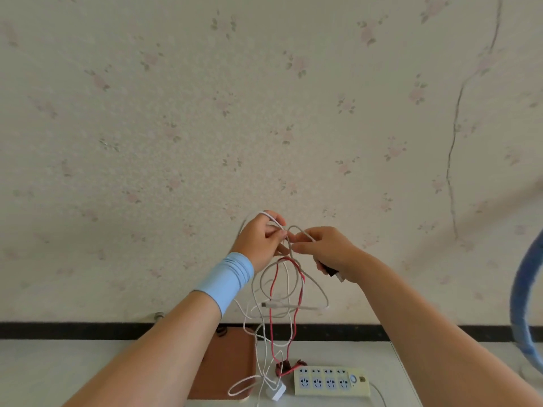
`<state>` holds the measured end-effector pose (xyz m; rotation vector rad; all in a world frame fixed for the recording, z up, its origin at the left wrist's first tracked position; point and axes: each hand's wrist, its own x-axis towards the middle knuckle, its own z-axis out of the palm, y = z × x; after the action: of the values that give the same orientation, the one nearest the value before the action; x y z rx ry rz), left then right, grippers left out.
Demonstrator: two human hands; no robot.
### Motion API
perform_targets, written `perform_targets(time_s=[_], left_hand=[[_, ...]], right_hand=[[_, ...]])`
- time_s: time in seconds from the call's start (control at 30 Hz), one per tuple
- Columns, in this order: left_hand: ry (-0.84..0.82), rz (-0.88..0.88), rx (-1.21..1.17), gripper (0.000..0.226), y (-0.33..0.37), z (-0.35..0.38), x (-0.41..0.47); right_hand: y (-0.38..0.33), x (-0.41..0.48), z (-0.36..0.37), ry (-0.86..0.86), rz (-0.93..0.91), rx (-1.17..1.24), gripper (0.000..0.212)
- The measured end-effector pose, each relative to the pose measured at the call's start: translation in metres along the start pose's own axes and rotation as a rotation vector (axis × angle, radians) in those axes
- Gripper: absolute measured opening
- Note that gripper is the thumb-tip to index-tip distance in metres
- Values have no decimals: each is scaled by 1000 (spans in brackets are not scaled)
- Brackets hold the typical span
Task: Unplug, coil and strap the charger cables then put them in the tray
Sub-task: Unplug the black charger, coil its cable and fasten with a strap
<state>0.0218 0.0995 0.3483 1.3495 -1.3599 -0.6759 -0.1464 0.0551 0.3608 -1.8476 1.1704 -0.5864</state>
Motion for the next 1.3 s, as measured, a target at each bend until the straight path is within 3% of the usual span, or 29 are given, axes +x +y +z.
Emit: perform_targets(time_s=[0.1, 0.23, 0.43, 0.6, 0.7, 0.83, 1.0, 1.17, 1.23, 1.3], left_hand=[[21, 6, -9, 12, 4, 2, -2], [172, -10, -49, 9, 4, 4, -3], [400, -235, -237, 16, -3, -2, 11], [269, -121, -378, 14, 10, 6, 4], [213, -103, -464, 13, 18, 9, 0], [278, -147, -648, 16, 19, 1, 1], [368, -107, -722, 17, 26, -3, 3], [413, -182, -804, 15, 24, -4, 5], [319, -302, -755, 20, 18, -3, 6], [153, -407, -412, 19, 10, -2, 5]], right_hand=[[-2, -2, 3, -99, -6, -82, 10], [1, 2, 4, -39, 44, -90, 13], [8, 6, 2, -66, 53, -206, 19], [10, 5, 3, -168, 92, -184, 41], [9, 5, 3, -171, 63, -155, 19], [9, 4, 1, -163, 43, -167, 9], [10, 3, 5, -243, 73, -247, 17], [8, 8, 10, -178, 72, -220, 12], [8, 9, 13, -125, 68, -175, 15], [8, 10, 14, -80, 76, -144, 20]])
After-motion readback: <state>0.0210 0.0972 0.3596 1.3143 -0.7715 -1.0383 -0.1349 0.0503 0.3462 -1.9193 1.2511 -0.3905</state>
